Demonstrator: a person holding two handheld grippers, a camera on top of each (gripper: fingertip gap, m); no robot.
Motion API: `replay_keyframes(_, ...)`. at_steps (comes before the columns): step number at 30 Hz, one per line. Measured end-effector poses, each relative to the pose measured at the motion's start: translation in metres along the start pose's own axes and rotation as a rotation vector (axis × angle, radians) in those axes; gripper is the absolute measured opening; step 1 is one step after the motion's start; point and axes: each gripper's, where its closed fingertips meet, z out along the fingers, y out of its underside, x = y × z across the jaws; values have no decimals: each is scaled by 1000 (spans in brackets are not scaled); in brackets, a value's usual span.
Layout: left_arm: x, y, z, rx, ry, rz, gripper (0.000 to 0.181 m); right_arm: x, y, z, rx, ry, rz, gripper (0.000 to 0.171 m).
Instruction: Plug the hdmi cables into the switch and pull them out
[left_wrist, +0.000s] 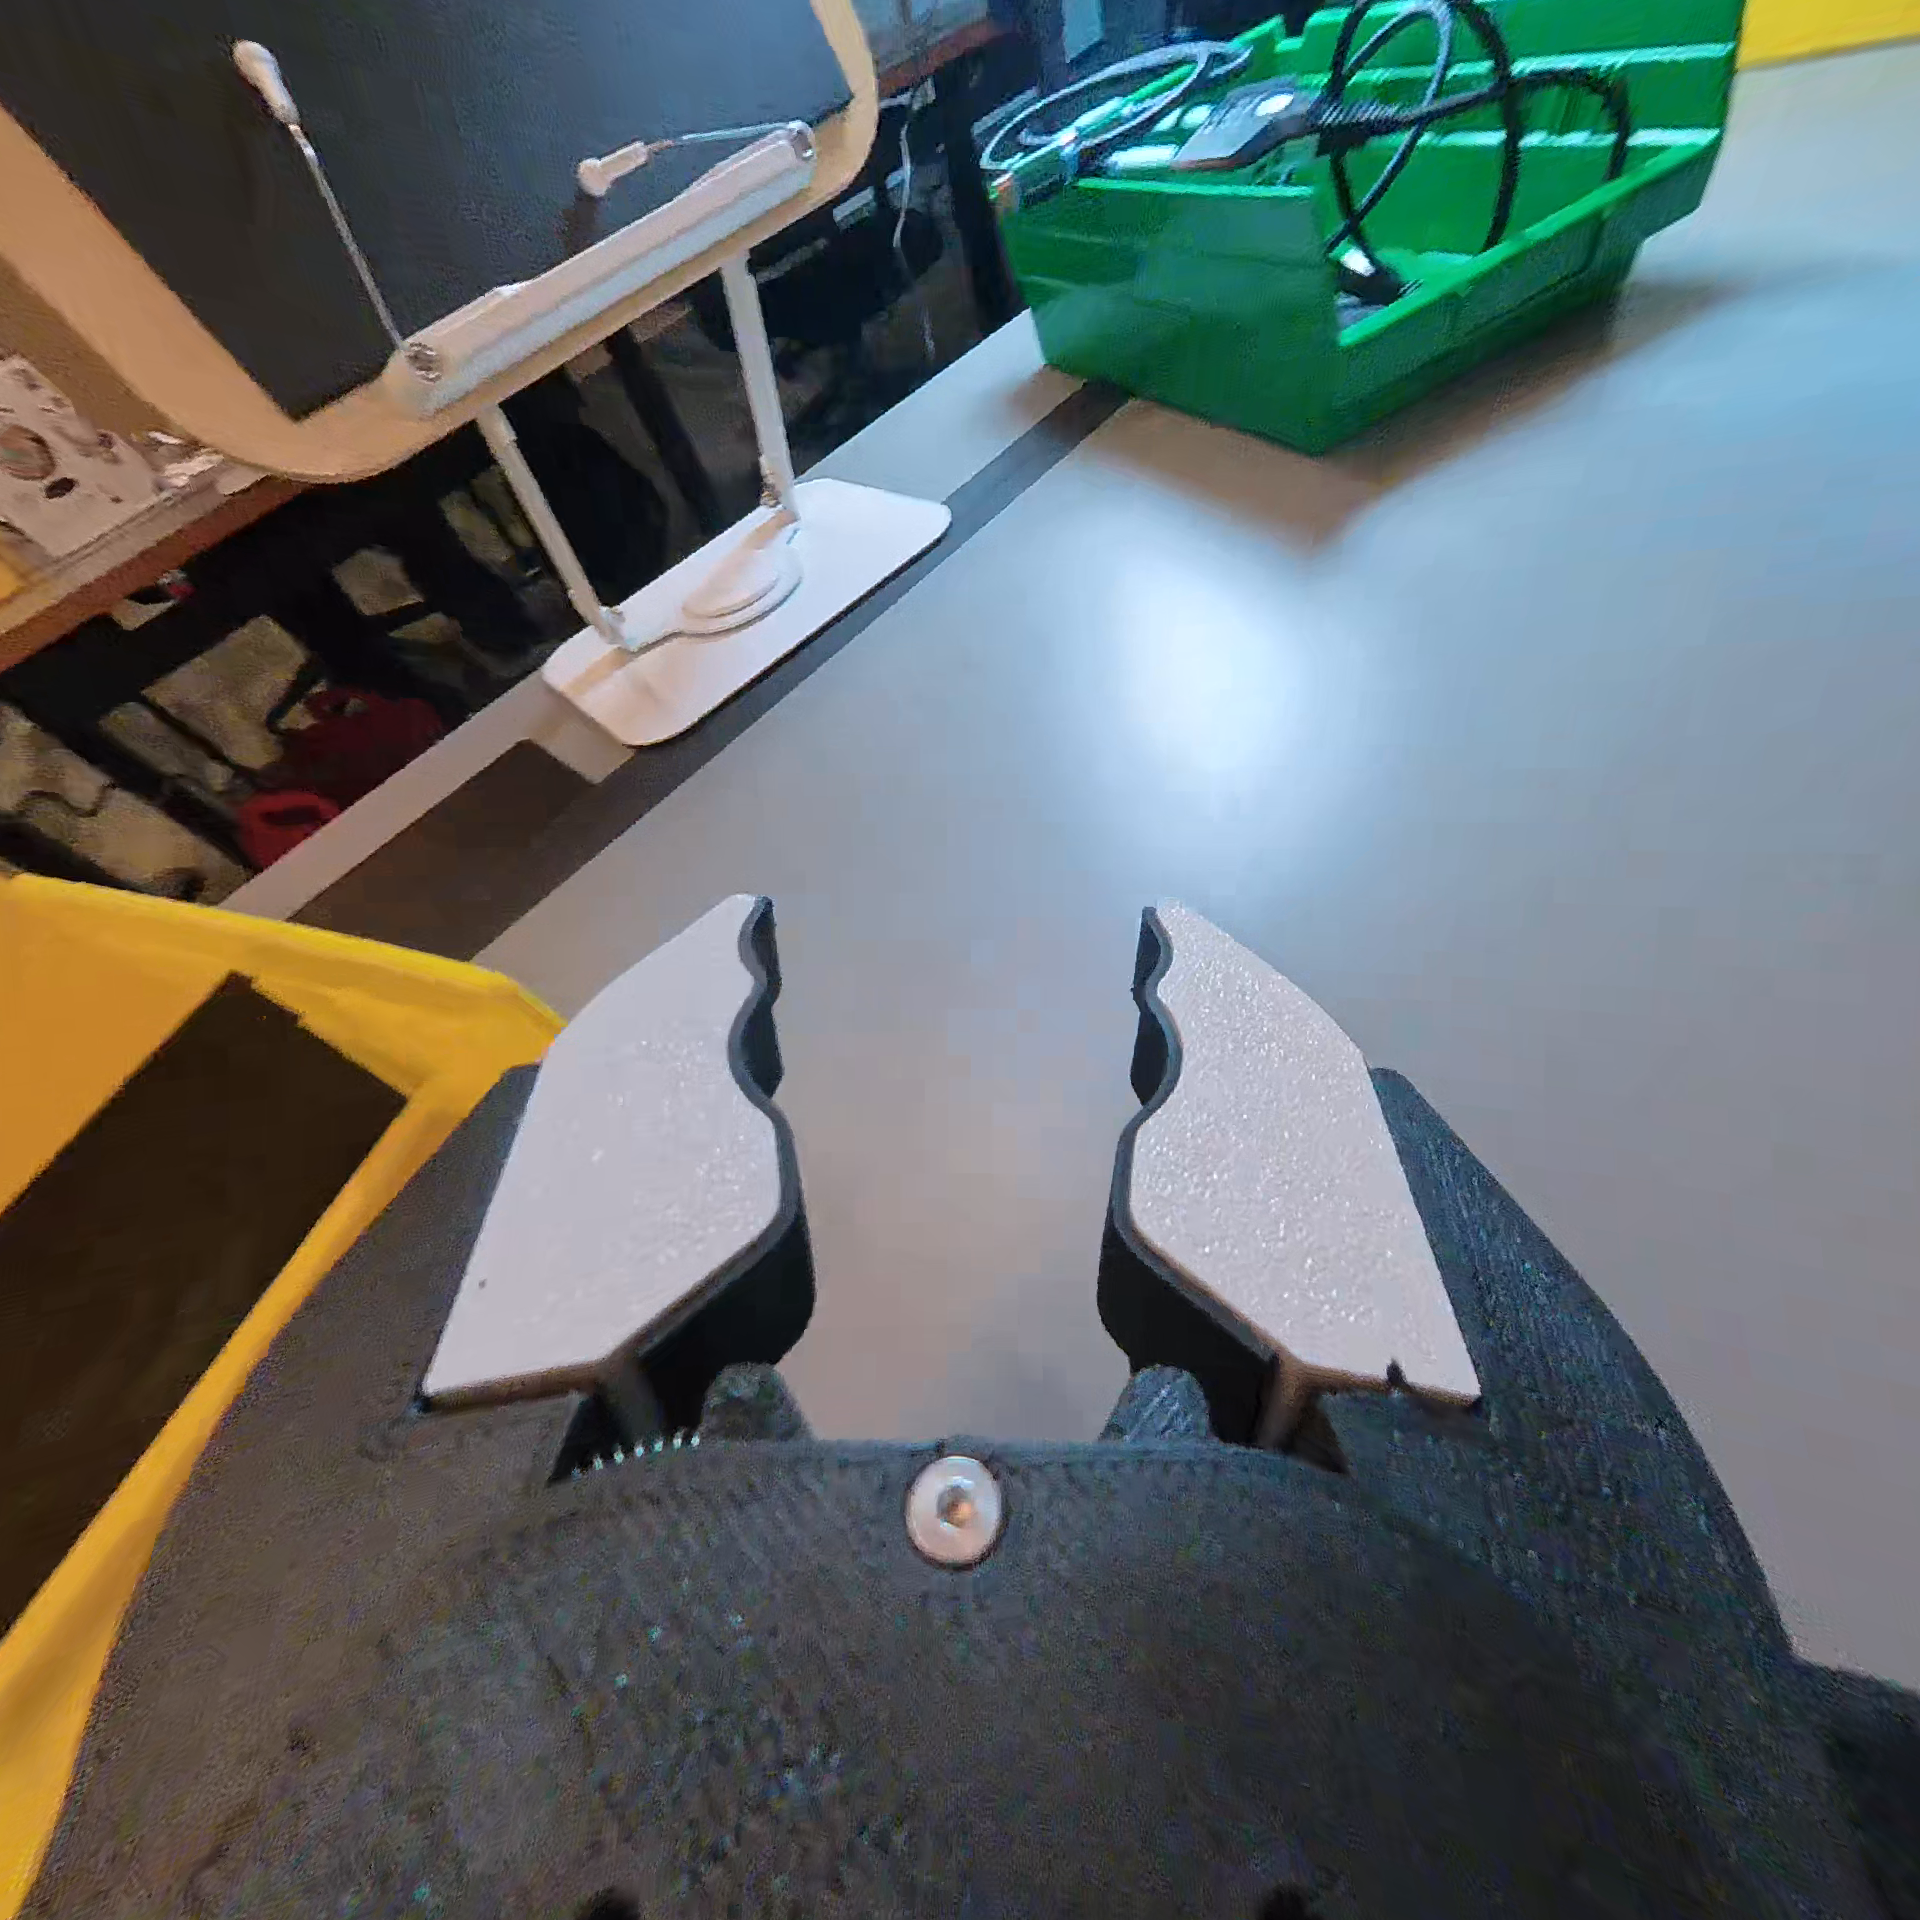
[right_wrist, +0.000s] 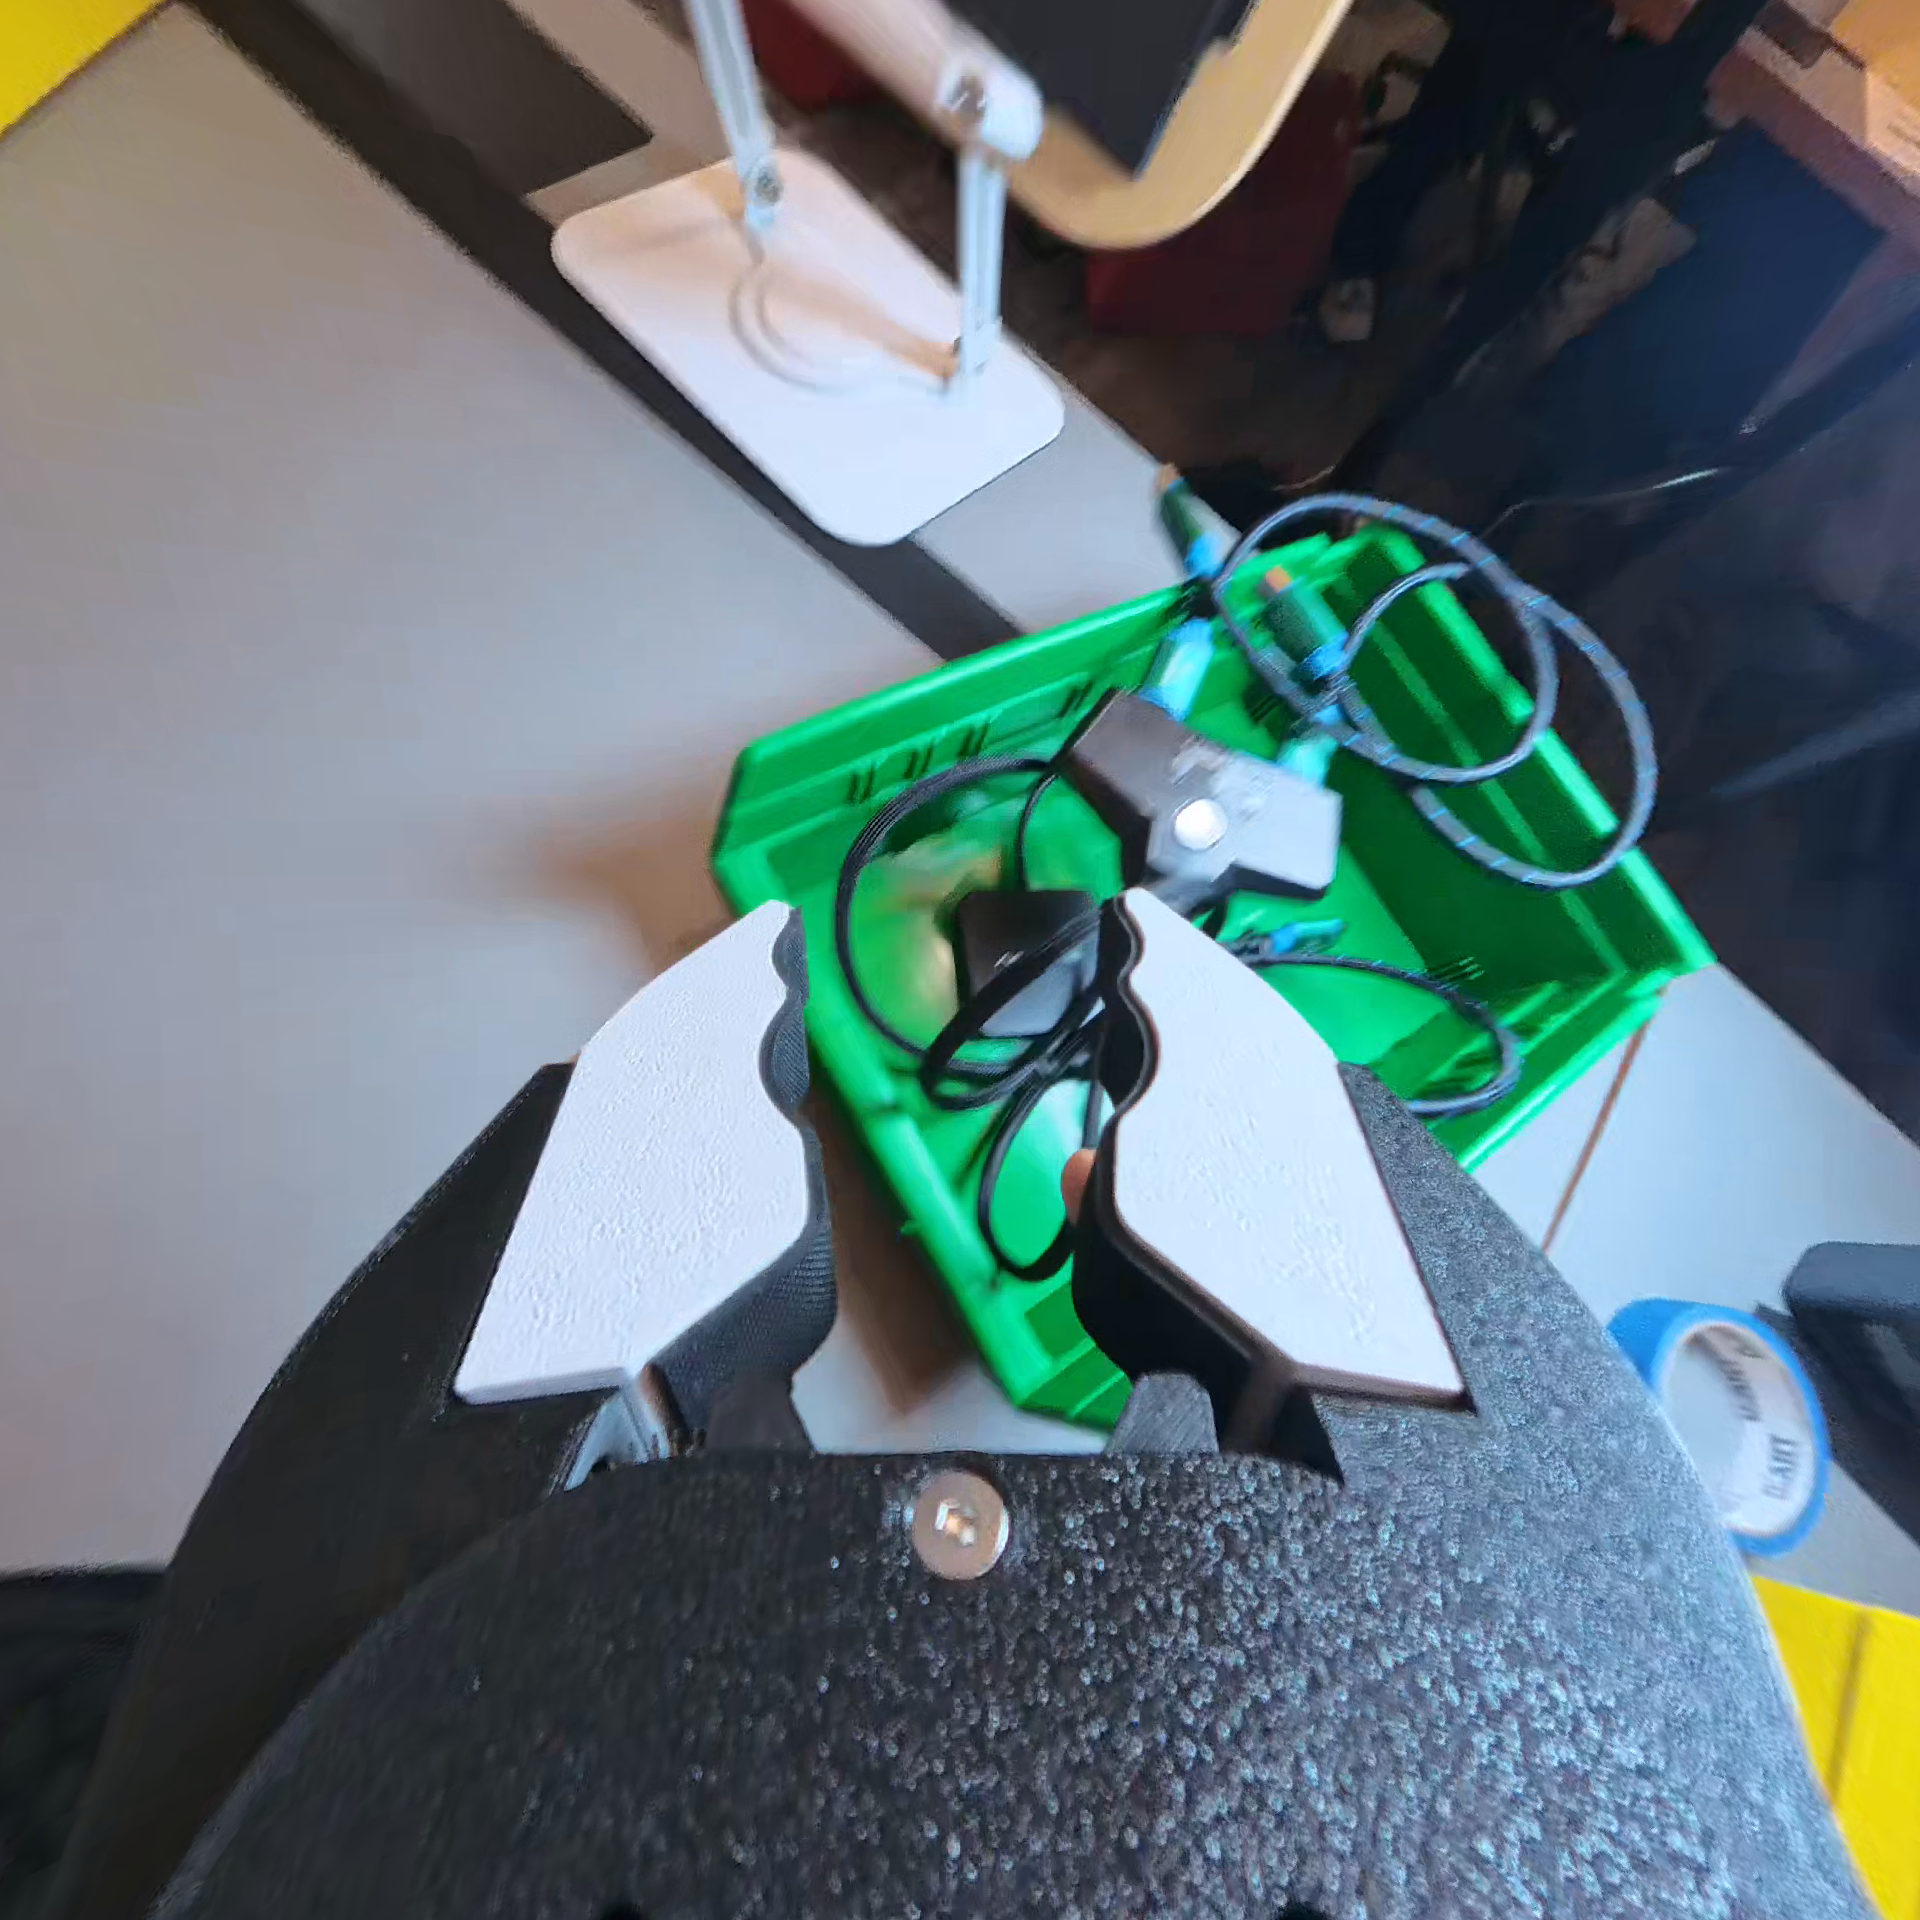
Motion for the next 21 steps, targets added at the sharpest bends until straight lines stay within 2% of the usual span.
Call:
replay_keyframes(3,-22,17,-18,-97,-20,58,61,-38,54,-2,-90,-43,-80,53)
replay_keyframes(7,-58,68,-33,-368,-35,164,63,-59,105,11,-225,-53,-148,52)
replay_keyframes(12,-94,126,-35,-697,-56,378,65,-45,112,43,-341,60,-339,53)
replay_keyframes(14,-110,143,-31,-802,-104,516,58,-38,108,60,-386,106,-449,53)
replay_keyframes(16,-118,148,-22,-817,-137,623,35,-35,109,76,-452,112,-520,54)
replay_keyframes(19,-109,138,-7,-747,-116,618,31,-33,117,93,-538,92,-590,49)
replay_keyframes(21,-85,125,6,-644,-29,529,30,-33,119,98,-567,77,-645,36)
